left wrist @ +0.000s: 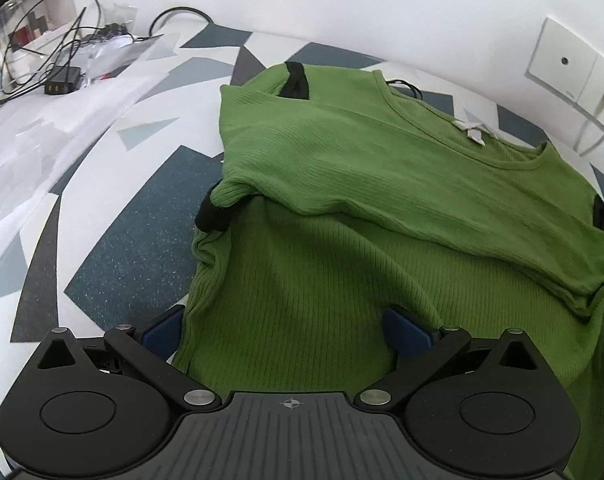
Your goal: Fold clothes
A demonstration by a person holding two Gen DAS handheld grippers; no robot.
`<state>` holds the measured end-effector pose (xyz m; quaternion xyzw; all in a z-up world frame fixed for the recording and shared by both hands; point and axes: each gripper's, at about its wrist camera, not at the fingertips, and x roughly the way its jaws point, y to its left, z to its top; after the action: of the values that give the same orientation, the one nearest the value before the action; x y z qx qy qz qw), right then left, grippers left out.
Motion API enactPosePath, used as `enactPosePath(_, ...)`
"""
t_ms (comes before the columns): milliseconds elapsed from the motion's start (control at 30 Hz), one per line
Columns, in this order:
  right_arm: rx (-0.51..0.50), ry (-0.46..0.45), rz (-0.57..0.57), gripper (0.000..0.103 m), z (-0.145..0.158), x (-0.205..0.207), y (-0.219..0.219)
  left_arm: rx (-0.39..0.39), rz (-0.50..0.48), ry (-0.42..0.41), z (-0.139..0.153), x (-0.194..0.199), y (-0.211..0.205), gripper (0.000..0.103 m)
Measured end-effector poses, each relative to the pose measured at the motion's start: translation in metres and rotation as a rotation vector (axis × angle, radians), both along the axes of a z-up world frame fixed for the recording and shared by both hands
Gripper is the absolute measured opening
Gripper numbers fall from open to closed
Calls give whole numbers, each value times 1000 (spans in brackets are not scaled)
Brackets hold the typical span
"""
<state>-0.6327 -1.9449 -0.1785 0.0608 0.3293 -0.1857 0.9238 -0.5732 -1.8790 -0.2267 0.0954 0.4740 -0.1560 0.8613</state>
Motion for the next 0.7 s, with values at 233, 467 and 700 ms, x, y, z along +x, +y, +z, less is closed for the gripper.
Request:
enactPosePath(233, 1, -1, 0, 103, 0, 1, -1, -7, 15, -13, 0, -1, 2, 102)
enactPosePath(467, 3, 1, -2, 103, 0, 0, 0, -8, 45, -18, 0, -2, 1, 102)
enactPosePath(700, 3, 2, -2, 103, 1, 0, 0, -2, 52, -6, 2, -2, 0, 102)
